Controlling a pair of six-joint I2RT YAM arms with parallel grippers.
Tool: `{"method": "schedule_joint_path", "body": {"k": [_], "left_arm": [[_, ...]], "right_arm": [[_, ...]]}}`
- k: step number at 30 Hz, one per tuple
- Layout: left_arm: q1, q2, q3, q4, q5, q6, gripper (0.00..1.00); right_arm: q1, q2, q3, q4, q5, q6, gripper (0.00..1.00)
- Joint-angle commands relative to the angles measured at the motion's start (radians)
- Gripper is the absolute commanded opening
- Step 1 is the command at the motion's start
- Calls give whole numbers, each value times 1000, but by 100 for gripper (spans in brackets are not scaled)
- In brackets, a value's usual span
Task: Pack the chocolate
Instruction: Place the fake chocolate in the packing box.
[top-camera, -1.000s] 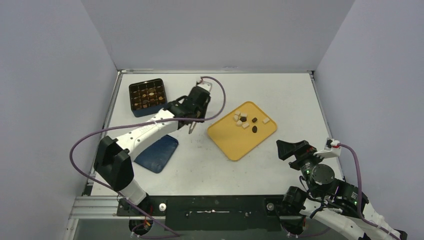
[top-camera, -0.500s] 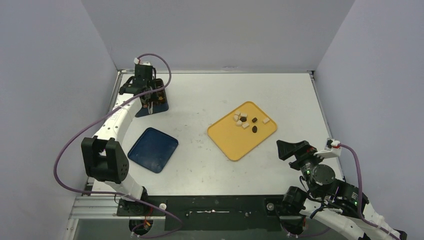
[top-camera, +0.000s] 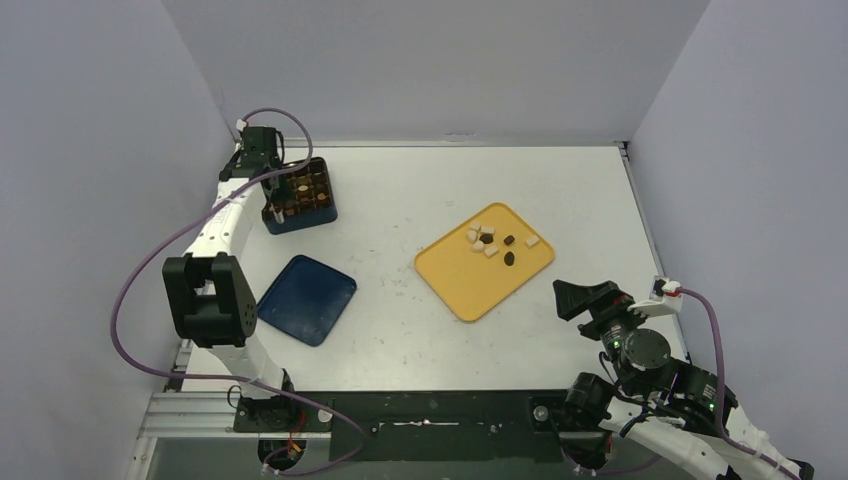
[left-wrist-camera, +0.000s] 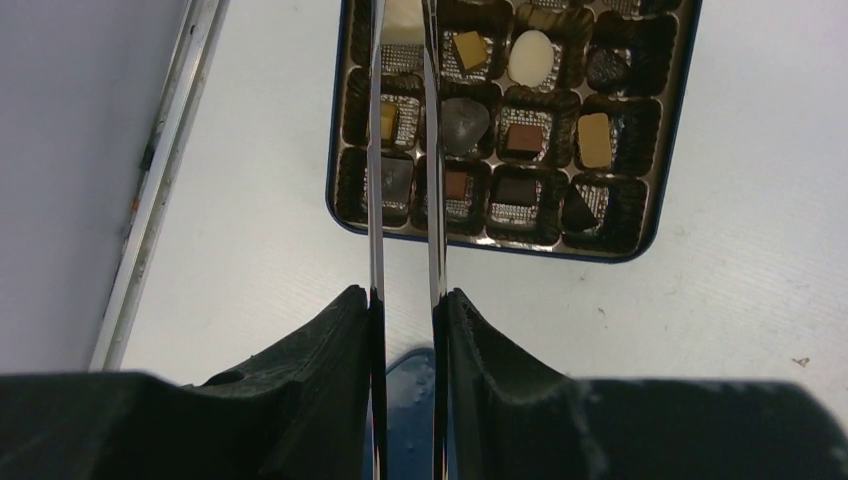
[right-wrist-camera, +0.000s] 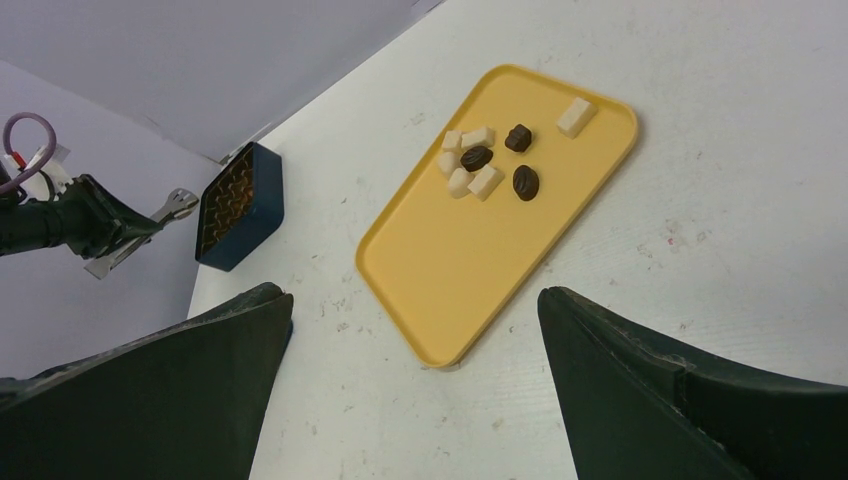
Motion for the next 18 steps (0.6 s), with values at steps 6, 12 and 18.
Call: {"method": "schedule_joint_path", "body": {"k": [6, 12, 18], "left_arm": [[71, 56, 92, 92, 27, -21, 27], [73, 71, 74, 103, 45, -25, 27], [73, 101, 61, 102, 62, -26, 27]], "right_arm": [[18, 10, 5, 26, 13, -9, 100], [19, 7, 6, 27, 19, -9, 100], [18, 5, 6, 27, 20, -9, 100]]}}
